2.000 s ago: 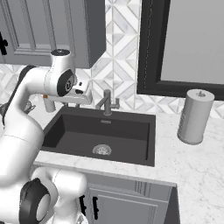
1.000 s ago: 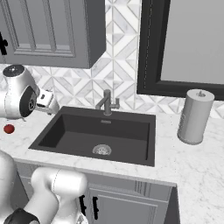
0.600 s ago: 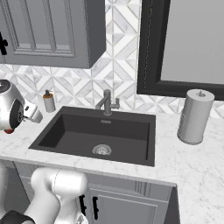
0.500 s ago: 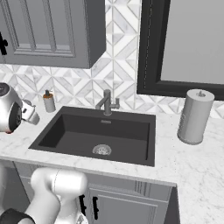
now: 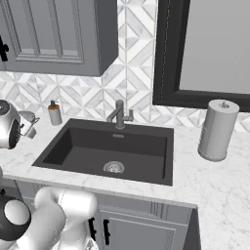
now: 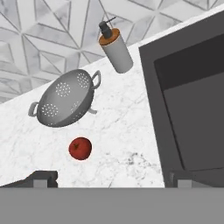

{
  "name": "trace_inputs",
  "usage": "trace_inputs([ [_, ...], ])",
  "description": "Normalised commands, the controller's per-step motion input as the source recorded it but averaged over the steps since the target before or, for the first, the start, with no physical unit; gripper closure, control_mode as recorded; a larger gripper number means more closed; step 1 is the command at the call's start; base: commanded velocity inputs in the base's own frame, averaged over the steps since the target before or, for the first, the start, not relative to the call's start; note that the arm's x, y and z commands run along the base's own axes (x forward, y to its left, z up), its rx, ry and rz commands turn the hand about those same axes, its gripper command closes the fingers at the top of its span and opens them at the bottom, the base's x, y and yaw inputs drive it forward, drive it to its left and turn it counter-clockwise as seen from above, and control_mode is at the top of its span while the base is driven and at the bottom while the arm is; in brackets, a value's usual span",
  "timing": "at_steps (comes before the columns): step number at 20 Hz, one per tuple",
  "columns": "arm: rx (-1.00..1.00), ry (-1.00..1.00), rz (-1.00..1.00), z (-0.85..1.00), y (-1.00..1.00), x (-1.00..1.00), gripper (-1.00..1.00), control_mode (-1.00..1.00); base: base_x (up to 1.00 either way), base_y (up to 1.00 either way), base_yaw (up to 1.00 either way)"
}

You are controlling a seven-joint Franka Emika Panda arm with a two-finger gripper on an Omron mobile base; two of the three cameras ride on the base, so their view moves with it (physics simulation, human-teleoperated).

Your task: Put the colander in the sink, put the peach, apple in the colander, and turn on the sink faucet and pour water over the colander.

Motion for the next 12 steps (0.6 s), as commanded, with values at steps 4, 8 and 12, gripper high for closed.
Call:
trace_inputs([
  [4, 0.0, 0.26, 0.0, 0.0, 0.44, 0.7, -1.0, -1.0, 0.0, 0.0, 0.0],
  [8, 0.0, 0.19, -0.01, -0.01, 0.38, 0.4, -1.0, -1.0, 0.0, 0.0, 0.0],
  [12, 0.0, 0.01, -0.09, -0.14, 0.35, 0.03, -1.0, -1.0, 0.0, 0.0, 0.0],
])
